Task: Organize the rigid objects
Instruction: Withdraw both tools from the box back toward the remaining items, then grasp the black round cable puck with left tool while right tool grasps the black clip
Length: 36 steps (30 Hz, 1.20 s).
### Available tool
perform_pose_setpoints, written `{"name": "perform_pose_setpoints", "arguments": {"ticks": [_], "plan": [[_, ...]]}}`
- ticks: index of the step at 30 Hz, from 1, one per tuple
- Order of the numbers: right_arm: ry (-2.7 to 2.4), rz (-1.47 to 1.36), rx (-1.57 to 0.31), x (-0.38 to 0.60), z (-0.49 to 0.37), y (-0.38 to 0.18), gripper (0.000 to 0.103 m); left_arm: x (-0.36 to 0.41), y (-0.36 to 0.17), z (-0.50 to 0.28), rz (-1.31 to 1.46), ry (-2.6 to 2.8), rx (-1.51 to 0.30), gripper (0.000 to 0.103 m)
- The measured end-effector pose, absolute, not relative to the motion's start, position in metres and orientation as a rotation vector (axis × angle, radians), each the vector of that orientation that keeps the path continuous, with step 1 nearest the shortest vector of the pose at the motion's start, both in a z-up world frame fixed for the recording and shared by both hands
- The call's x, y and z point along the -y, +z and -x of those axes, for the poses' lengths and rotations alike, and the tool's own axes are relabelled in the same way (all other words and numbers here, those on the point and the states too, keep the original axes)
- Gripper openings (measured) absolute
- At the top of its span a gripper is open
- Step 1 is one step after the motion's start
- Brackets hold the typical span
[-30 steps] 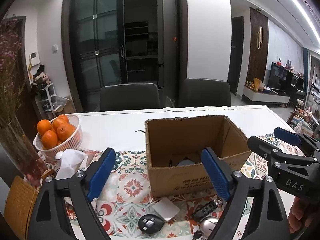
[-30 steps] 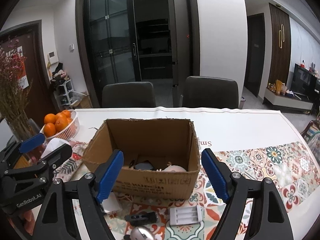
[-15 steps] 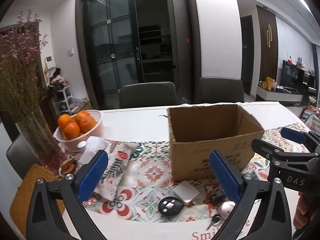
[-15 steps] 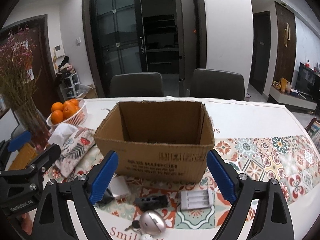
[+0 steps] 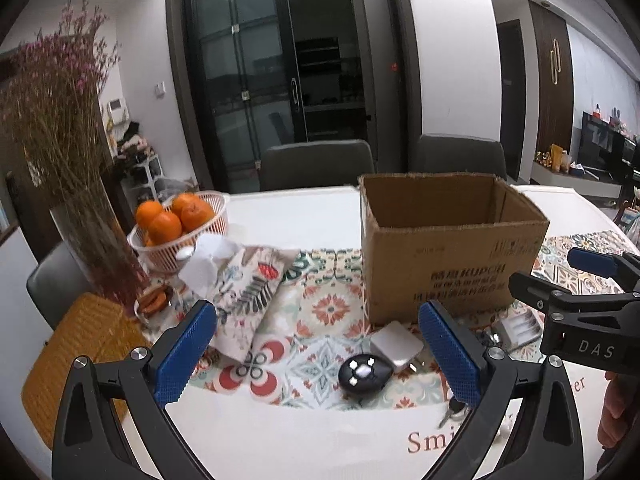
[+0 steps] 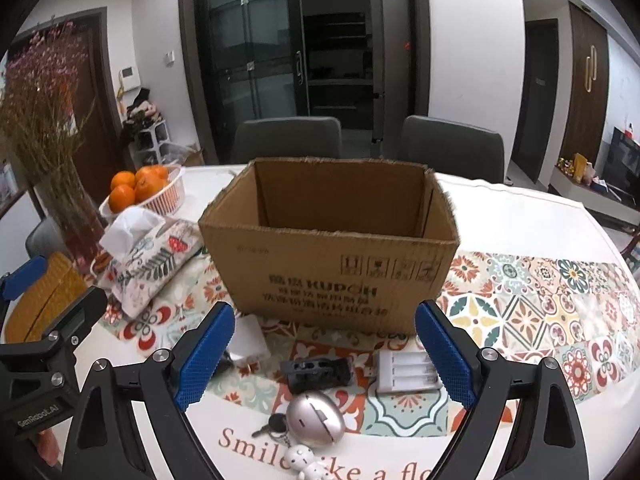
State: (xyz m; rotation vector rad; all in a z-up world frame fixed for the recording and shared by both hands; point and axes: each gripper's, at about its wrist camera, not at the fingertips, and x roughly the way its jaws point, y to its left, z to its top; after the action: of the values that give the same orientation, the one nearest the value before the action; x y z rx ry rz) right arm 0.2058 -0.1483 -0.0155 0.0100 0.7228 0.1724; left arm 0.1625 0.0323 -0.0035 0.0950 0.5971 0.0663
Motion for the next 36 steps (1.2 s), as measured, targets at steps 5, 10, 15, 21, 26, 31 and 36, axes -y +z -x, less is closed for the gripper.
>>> {"name": "perform_pose_setpoints", "arguments": {"ticks": [5, 10, 15, 21, 26, 31, 36], "plan": [[0.191, 0.003, -0.760, 0.143, -0.206, -0.031, 0.093, -0.035, -0.021, -0.161, -0.076, 0.051, -0.653, 0.103], [0.204, 0.001, -0.803, 0.140, -0.205, -0.047, 0.092, -0.034, -0.035, -0.162, -0.078, 0.041, -0.697, 0.103], [0.214, -0.001, -0.854, 0.139, -0.206, -0.063, 0.093, -0.033, -0.048, -0.164, -0.090, 0.033, -0.733, 0.103], [0.220, 0.020, -0.905, 0.137, -0.209, -0.081, 0.093, -0.033, -0.065, -0.169, -0.095, 0.018, -0.779, 0.103], [0.220, 0.034, -0.943, 0.136, -0.213, -0.094, 0.092, -0.033, -0.080, -0.177, -0.094, -0.011, -0.825, 0.103], [0.224, 0.029, -0.984, 0.135, -0.220, -0.106, 0.092, -0.034, -0.095, -0.188, -0.070, -0.045, -0.882, 0.103], [0.219, 0.042, -1.020, 0.131, -0.227, -0.118, 0.092, -0.035, -0.108, -0.198, -0.073, -0.063, -0.915, 0.103]]}}
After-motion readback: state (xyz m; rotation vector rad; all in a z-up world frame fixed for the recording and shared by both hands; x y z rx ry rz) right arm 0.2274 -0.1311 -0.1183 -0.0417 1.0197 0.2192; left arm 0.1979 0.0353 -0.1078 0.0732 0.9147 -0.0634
